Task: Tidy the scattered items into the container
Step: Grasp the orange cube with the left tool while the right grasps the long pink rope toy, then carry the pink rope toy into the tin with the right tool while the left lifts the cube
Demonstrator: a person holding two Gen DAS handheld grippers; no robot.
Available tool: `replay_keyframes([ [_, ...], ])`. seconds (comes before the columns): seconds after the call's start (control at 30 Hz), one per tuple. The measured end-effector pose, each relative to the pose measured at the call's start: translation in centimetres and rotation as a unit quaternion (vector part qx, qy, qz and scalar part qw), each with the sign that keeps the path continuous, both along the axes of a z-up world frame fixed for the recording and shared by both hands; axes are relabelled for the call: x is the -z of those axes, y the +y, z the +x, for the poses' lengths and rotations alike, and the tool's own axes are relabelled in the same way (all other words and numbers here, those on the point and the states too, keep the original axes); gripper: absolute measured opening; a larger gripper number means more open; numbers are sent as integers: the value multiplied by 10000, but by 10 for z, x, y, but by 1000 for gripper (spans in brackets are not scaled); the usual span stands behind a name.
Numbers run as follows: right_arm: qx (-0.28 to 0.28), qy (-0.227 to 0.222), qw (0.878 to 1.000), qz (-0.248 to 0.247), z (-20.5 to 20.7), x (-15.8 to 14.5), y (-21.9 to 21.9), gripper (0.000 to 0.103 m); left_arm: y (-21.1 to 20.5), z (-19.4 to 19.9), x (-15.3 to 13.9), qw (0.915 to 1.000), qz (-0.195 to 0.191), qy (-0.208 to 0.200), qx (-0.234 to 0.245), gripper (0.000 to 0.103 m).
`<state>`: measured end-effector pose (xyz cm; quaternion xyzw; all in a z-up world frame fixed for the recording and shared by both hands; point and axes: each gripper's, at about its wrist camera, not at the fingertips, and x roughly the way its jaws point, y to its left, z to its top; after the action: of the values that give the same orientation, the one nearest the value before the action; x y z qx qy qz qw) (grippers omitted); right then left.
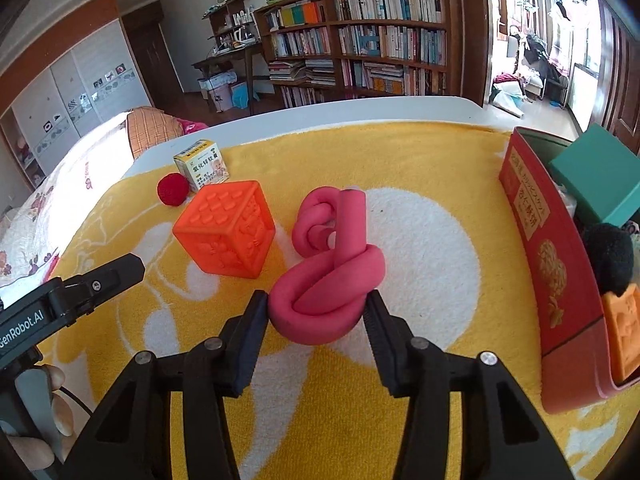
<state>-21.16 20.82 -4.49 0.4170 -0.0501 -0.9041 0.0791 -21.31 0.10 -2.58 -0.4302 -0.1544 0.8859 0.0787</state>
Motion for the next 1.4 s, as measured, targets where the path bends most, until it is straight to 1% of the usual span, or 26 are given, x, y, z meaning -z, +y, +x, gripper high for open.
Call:
replay_keyframes([
  [0.07,121,123,9999,-11,4,-4,8,53,11,-4,1,9997,38,-73,212,82],
  [0.13,233,242,9994,-34,7,-9,15,53,20,-10,2,9993,48,-170,322,82],
  [0.37,614,712,9955,-67,13,-27,33,53,52,-30,-6,9978,-316,-12,581,82],
  [0.43,667,774,9947,-84,13,-29,35,53,60,-37,-4,9971,-378,-13,661,82],
  [0.5,699,775,9945,-126,12,-30,37,53,65,-42,-1,9970,-438,-42,639,82],
  [0.67,709,757,9945,-153,11,-28,36,53,63,-54,10,9980,-410,-128,456,81],
  [0.7,702,759,9945,-155,11,-27,36,53,61,-55,12,9982,-405,-129,426,78],
  [0.77,690,752,9947,-149,11,-26,35,53,57,-58,17,9983,-269,-187,477,63],
  [0.8,679,736,9949,-145,11,-25,34,53,57,-59,18,9983,-212,-203,509,60],
  [0.83,667,718,9951,-137,10,-24,34,53,57,-59,19,9982,-234,-178,526,59],
  [0.93,641,691,9955,-97,10,-21,31,53,60,-56,19,9978,-330,-100,567,59],
  [1.17,708,762,9945,-100,13,-21,33,53,53,-53,11,9986,-193,-23,497,58],
  [1.3,806,906,9925,-118,17,-29,39,53,54,-49,3,9986,-136,19,505,58],
  [1.4,956,1015,9900,-205,21,-39,52,53,55,-43,-7,9984,-100,142,542,58],
])
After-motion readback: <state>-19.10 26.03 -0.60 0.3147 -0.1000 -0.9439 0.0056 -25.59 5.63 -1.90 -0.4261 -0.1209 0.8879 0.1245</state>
